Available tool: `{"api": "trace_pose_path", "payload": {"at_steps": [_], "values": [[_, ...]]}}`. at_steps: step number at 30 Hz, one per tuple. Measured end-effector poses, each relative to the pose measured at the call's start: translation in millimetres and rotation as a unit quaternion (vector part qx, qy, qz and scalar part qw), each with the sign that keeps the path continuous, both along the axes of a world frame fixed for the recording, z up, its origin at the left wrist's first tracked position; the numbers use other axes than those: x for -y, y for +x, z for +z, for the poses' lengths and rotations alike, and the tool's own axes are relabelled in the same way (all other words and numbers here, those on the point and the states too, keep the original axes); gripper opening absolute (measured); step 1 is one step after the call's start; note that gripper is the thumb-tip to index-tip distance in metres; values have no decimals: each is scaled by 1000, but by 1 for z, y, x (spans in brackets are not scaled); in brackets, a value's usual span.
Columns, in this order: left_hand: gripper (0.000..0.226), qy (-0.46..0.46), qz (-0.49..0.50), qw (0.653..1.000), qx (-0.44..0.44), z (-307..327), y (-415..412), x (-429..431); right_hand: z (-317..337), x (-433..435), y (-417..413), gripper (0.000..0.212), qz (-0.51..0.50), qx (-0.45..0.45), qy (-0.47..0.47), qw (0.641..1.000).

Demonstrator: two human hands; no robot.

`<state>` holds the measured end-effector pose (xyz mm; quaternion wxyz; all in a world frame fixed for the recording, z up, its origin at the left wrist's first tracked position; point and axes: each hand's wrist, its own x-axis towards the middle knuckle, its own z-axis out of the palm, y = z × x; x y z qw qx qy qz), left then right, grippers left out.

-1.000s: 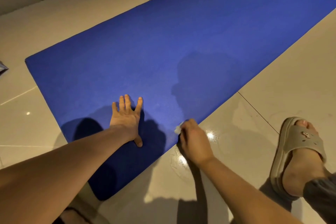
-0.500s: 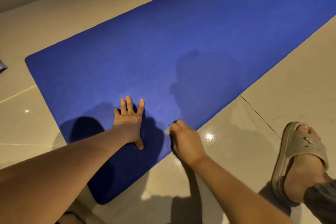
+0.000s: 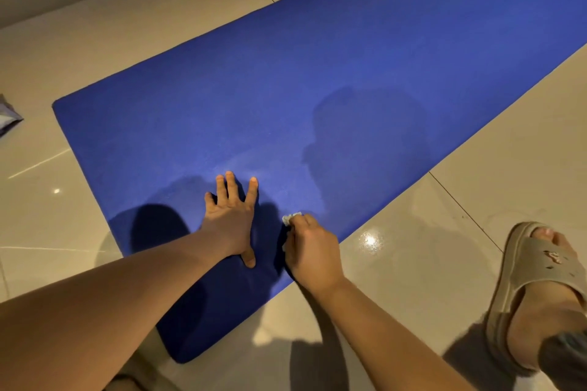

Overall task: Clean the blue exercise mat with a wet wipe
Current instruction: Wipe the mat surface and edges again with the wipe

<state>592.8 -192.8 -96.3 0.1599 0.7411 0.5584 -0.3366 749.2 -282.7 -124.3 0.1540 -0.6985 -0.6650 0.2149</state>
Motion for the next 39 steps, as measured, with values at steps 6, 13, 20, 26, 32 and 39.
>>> {"api": "trace_pose_path", "payload": {"at_steps": [6, 13, 20, 26, 32, 39], "values": [[174, 7, 0, 1000, 14, -2, -3, 1, -3, -27, 62, 18, 109, 79, 36, 990], [174, 1, 8, 1000, 22, 1, -1, 1, -9, -69, 95, 24, -190, 113, -1, 975], [172, -1, 17, 1000, 20, 3, 0, 1, -12, -22, 20, 12, -36, 67, 69, 995], [173, 13, 15, 999, 32, 1, -2, 2, -12, -45, 61, 16, 213, 141, 60, 965], [173, 4, 17, 999, 34, 2, -2, 2, -13, -95, 108, 11, -100, 176, 53, 978], [172, 0, 19, 999, 44, 2, -3, 1, -18, -42, 20, 10, 96, 99, 117, 983]]}}
